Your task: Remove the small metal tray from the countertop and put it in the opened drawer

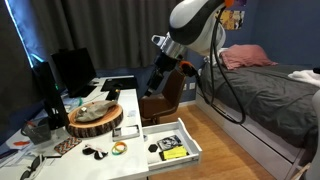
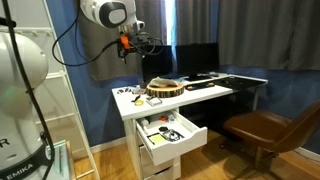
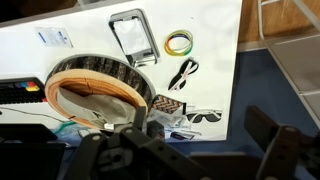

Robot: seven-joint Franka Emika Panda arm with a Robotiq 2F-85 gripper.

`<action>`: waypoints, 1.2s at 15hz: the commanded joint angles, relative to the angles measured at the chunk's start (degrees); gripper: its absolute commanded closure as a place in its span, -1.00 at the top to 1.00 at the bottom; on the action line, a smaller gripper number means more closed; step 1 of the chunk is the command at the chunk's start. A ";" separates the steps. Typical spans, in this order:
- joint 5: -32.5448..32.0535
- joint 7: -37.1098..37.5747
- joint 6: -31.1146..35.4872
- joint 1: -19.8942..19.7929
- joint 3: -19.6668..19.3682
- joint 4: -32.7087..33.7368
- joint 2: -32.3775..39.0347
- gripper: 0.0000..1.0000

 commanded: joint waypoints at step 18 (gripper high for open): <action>24.78 -45.47 -9.38 -13.88 10.88 19.84 23.34 1.00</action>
